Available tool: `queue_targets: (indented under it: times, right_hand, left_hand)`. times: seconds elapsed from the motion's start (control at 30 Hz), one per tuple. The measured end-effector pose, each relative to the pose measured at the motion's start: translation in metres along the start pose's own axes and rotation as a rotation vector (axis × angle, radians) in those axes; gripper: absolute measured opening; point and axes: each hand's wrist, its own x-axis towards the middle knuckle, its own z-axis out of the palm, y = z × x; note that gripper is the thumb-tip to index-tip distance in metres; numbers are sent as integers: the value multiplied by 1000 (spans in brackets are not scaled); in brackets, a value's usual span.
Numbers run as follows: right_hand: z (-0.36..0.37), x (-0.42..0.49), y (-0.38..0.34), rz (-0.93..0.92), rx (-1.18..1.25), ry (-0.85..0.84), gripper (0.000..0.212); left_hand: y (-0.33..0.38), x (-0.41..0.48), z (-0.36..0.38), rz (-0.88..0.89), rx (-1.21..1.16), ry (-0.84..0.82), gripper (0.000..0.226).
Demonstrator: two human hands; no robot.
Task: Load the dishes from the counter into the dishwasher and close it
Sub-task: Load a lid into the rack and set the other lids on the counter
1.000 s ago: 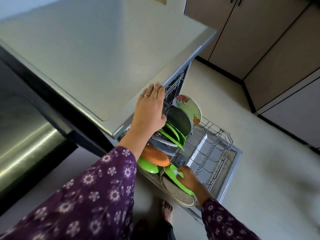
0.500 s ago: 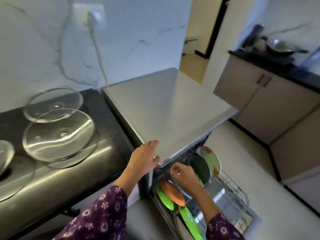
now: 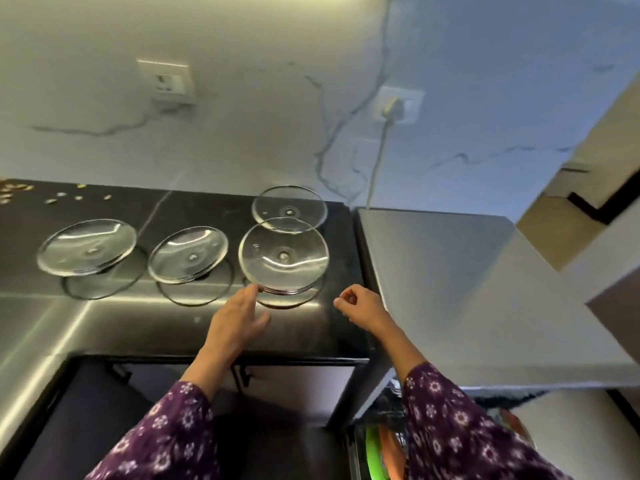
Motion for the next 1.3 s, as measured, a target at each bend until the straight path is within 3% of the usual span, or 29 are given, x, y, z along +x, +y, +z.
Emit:
queue_targets:
  times: [0.3,0.4,0.63,0.8,1.07,1.3]
  right_hand:
    - [78,82,-24,366,545,-64,33]
    - [95,104,-26,447,747,43,50]
    - [108,122,-39,575,1028,143,37]
    - [102,114,-54,463,1185,162,30]
    - [44,51,-17,275,1173,404,26]
    - [-41,-50,40,255,1055,687,22]
  left_hand:
    - [-76,8,-25,-156,-13,56,44]
    - [-88,27,-29,-121,-21,34,44]
    - [-90,76,-31,9,-35,-4,44]
    - [-83,97,-25,102,-51,-19,44]
    - [-40,123,-4,263,-228,66,30]
    - [51,110,57,463,-283,-126,30]
